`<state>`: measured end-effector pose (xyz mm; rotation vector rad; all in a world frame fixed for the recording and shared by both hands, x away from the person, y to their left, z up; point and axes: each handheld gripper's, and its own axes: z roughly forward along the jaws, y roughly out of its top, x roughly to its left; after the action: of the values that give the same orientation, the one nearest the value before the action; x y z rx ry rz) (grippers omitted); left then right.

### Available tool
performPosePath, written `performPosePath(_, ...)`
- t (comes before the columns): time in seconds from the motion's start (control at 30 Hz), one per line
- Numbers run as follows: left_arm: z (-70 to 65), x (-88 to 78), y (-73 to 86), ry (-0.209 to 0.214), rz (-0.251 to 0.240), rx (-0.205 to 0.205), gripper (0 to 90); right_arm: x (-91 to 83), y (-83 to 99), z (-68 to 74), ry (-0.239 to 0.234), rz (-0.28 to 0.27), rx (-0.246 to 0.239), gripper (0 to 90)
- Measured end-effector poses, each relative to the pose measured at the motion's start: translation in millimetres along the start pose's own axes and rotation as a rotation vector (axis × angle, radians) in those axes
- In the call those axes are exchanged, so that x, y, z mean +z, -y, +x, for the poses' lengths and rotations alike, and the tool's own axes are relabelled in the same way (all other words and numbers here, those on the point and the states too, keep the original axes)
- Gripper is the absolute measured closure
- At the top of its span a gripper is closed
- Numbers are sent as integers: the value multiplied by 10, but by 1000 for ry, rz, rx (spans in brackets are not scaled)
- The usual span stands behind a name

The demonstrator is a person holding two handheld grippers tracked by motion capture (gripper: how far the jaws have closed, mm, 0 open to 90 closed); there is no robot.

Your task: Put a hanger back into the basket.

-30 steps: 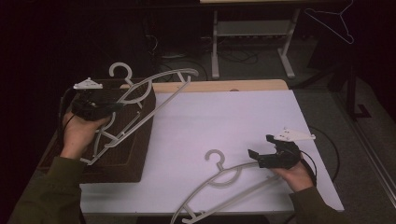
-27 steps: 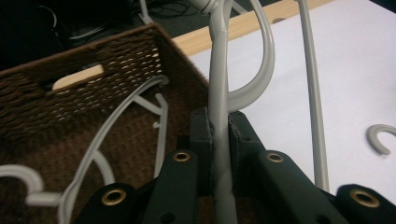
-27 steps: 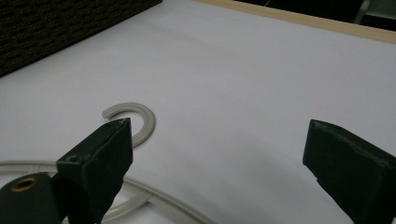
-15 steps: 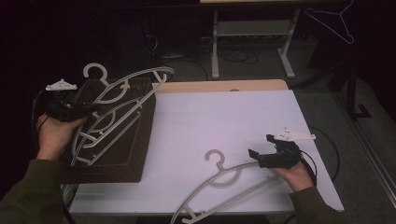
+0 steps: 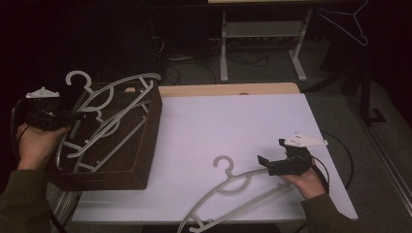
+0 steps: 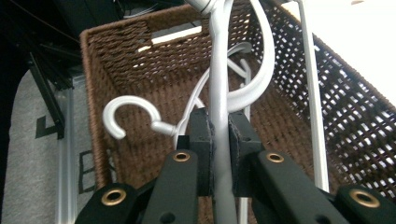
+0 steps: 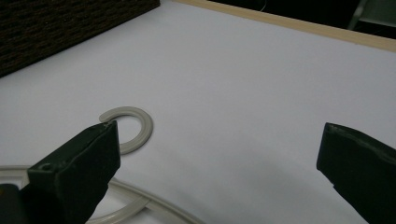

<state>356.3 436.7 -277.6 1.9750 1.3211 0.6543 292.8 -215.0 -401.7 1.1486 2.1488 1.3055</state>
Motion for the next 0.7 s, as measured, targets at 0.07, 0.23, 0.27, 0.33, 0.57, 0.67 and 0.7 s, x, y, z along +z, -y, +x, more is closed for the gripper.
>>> performPosePath(0.07, 29, -8, 23, -9, 9, 0, 823, 4, 2, -2, -3, 1, 2, 0)
performPosePath(0.23, 79, 12, 76, -33, 40, 11, 823, 6, 3, -7, 3, -1, -2, 0)
performPosePath(0.27, 90, 16, 84, -35, 42, 10, 823, 6, 3, -7, 4, 0, -1, 0)
performPosePath(0.33, 100, 25, 93, -39, 45, 5, 823, 7, 2, -6, 3, 2, 4, 0)
performPosePath(0.57, 102, 116, 114, -48, 82, 23, 823, 16, 4, -9, 2, 1, -4, 0)
performPosePath(0.67, 87, 183, 119, -67, 108, 42, 823, 13, 4, -7, 2, 2, 1, 0)
performPosePath(0.7, 85, 210, 122, -67, 112, 46, 823, 11, 4, -8, 2, 3, 2, 0)
